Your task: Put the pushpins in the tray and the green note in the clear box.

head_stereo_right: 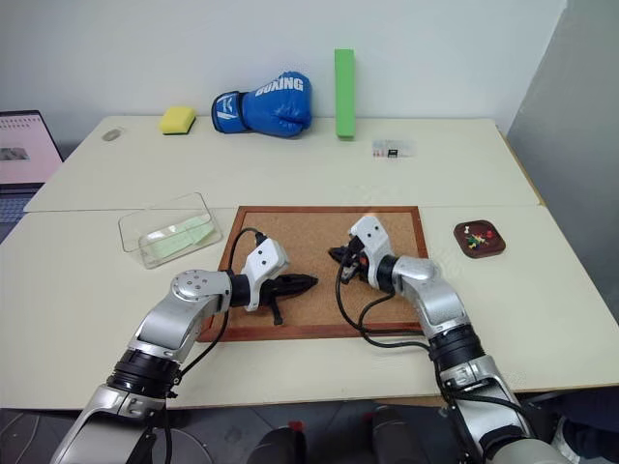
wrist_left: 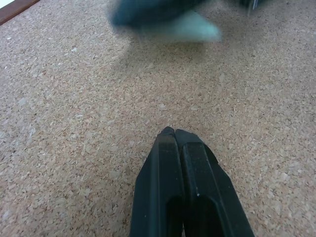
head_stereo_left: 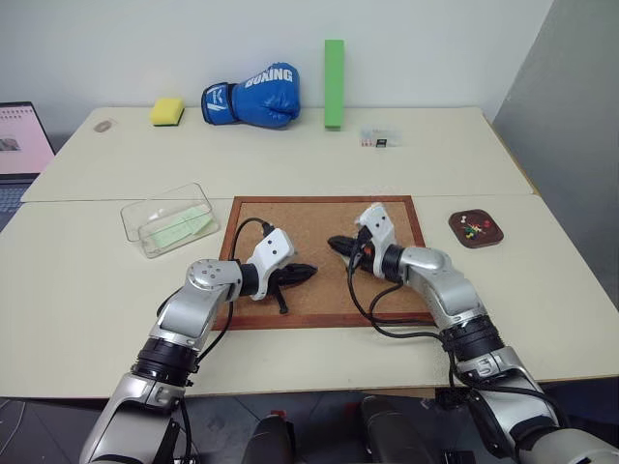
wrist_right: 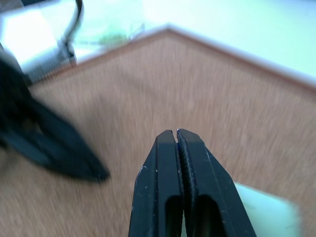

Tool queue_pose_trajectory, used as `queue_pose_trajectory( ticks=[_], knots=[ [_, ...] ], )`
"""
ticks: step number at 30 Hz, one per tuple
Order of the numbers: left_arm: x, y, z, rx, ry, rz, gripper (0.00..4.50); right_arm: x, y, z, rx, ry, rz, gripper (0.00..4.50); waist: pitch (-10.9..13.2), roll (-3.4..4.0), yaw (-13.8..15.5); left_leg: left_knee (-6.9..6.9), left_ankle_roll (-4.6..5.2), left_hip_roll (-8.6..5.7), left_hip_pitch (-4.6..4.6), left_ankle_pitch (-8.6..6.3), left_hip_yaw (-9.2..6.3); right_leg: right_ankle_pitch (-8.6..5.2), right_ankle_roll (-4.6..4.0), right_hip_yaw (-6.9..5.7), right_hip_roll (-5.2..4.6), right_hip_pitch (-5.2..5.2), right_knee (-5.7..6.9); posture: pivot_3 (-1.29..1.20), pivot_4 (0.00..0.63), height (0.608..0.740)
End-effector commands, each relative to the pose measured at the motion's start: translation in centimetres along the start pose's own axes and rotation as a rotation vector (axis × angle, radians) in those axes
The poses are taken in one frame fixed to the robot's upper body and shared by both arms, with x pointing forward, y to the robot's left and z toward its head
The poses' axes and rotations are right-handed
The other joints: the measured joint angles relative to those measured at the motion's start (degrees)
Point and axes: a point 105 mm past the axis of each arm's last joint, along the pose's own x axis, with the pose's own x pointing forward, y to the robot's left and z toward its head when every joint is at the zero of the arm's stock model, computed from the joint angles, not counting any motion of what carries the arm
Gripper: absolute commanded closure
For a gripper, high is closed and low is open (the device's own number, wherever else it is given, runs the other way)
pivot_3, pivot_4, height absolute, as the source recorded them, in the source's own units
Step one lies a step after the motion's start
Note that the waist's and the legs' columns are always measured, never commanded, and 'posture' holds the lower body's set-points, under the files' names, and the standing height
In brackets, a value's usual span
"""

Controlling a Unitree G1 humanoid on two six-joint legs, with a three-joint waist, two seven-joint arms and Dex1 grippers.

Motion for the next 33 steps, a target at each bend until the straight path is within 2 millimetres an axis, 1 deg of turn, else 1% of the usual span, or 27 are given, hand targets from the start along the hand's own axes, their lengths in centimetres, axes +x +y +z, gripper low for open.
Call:
queue_pose_trajectory(
  ticks=[1, 8, 13, 15, 18, 19, 20, 21, 23, 24, 26, 28, 31, 32, 33],
  knots=[
    [0.2, -0.4, -1.2, -0.022, 0.043, -0.012, 4.50, -0.7, -0.5, 2.9, -0.015, -0.098, -0.024, 4.47, 0.0, 0.00, 0.0, 0.00, 0.00, 0.00, 0.00, 0.00, 0.00, 0.00, 0.00, 0.00, 0.00, 0.00, 0.00, 0.00, 0.150, 0.740],
    [0.3, -0.4, -1.3, -0.028, 0.042, -0.011, 4.50, -2.5, -2.8, 4.1, 0.001, -0.134, -0.134, 4.47, 0.0, 0.00, 0.1, 0.00, 0.00, 0.00, -0.01, 0.00, 0.01, 0.00, 0.00, 0.01, -0.01, 0.00, -0.02, 0.00, 0.150, 0.740],
    [0.5, -0.4, -1.0, -0.033, 0.022, -0.007, 4.50, -3.5, -3.3, 4.6, 0.005, -0.144, -0.162, 4.47, 0.0, 0.00, 0.1, -0.01, 0.00, 0.00, 0.00, 0.00, 0.01, 0.00, 0.00, 0.01, 0.00, 0.00, -0.01, 0.00, 0.150, 0.740],
    [0.6, -0.3, -0.1, -0.038, -0.029, -0.002, 4.50, -3.6, -3.4, 4.9, 0.000, -0.148, -0.169, 4.47, 0.0, 0.00, 0.1, 0.00, 0.00, -0.01, -0.01, 0.00, 0.01, 0.00, 0.00, 0.01, -0.01, 0.00, -0.01, 0.00, 0.150, 0.740],
    [0.4, 0.0, 2.7, -0.106, -0.170, -0.007, 4.50, -3.6, -3.4, 5.6, -0.006, -0.164, -0.181, 4.47, 0.0, 0.00, 0.2, 0.00, 0.00, -0.02, -0.02, 0.00, 0.02, 0.00, 0.00, 0.02, -0.02, 0.00, -0.02, 0.00, 0.150, 0.740],
    [0.3, 0.1, 3.7, -0.132, -0.221, -0.006, 4.11, -3.6, -3.5, 5.9, -0.009, -0.171, -0.187, 4.50, 0.0, -0.01, 0.2, 0.01, 0.00, -0.03, -0.04, 0.00, 0.01, 0.00, 0.00, 0.01, -0.02, -0.01, -0.03, 0.00, 0.150, 0.740],
    [0.2, 0.2, 4.3, -0.149, -0.251, -0.005, 4.06, -3.5, -3.5, 6.1, -0.010, -0.175, -0.191, 4.50, 0.0, -0.01, 0.2, 0.02, 0.00, -0.03, -0.11, 0.00, -0.01, 0.00, 0.00, -0.01, -0.02, -0.04, -0.03, 0.00, 0.150, 0.740],
    [0.2, 0.1, 5.3, -0.177, -0.302, -0.016, 3.73, -3.4, -3.5, 6.3, -0.017, -0.180, -0.198, 4.50, 0.0, -0.01, 0.2, 0.01, 0.00, -0.03, -0.13, 0.00, -0.01, 0.00, 0.00, -0.01, -0.02, -0.05, -0.06, 0.00, 0.150, 0.740],
    [0.2, -0.5, 6.8, -0.223, -0.384, -0.046, 3.40, -3.2, -3.5, 6.7, -0.026, -0.188, -0.205, 4.50, 0.0, -0.01, 0.2, 0.00, 0.00, -0.02, -0.17, 0.00, -0.01, 0.00, 0.00, -0.01, -0.02, -0.07, -0.09, 0.00, 0.150, 0.740],
    [0.3, -0.8, 7.3, -0.239, -0.412, -0.060, 3.16, -3.2, -3.4, 6.8, -0.030, -0.190, -0.207, 4.50, 0.0, -0.01, 0.2, -0.02, 0.00, -0.02, -0.18, 0.00, -0.02, 0.00, 0.00, -0.02, -0.02, -0.08, -0.11, 0.00, 0.150, 0.740],
    [0.5, -1.4, 7.9, -0.255, -0.439, -0.076, 2.82, -3.0, -3.3, 7.0, -0.033, -0.194, -0.209, 4.50, 0.0, -0.01, 0.2, -0.04, 0.00, -0.03, -0.18, -0.01, -0.02, 0.00, 0.00, -0.01, -0.03, -0.08, -0.14, 0.00, 0.150, 0.740],
    [0.8, -1.8, 8.3, -0.273, -0.464, -0.080, 2.37, -2.9, -3.2, 7.2, -0.038, -0.198, -0.209, 4.50, 0.0, -0.01, 0.2, -0.04, 0.00, -0.03, -0.19, -0.01, -0.02, 0.00, 0.00, -0.01, -0.03, -0.07, -0.16, 0.00, 0.150, 0.740],
    [1.5, -2.0, 8.5, -0.273, -0.470, -0.059, 1.81, -2.7, -3.0, 7.4, -0.043, -0.202, -0.209, 4.50, 0.0, -0.01, 0.2, -0.03, 0.00, -0.03, -0.18, -0.01, -0.02, 0.00, 0.00, -0.01, -0.03, -0.07, -0.15, 0.00, 0.150, 0.740],
    [1.8, -2.1, 8.6, -0.275, -0.470, -0.054, 1.64, -2.6, -3.0, 7.4, -0.044, -0.203, -0.209, 4.50, 0.0, -0.01, 0.2, -0.02, 0.00, -0.03, -0.18, 0.00, -0.02, 0.00, 0.00, -0.01, -0.03, -0.07, -0.14, 0.00, 0.150, 0.740],
    [2.1, -2.0, 8.6, -0.272, -0.469, -0.045, 1.64, -2.6, -2.9, 7.5, -0.045, -0.203, -0.208, 4.50, 0.0, -0.01, 0.2, -0.01, 0.00, -0.03, -0.17, 0.00, -0.02, 0.00, 0.01, -0.01, -0.02, -0.07, -0.13, 0.00, 0.150, 0.740]
  ],
)
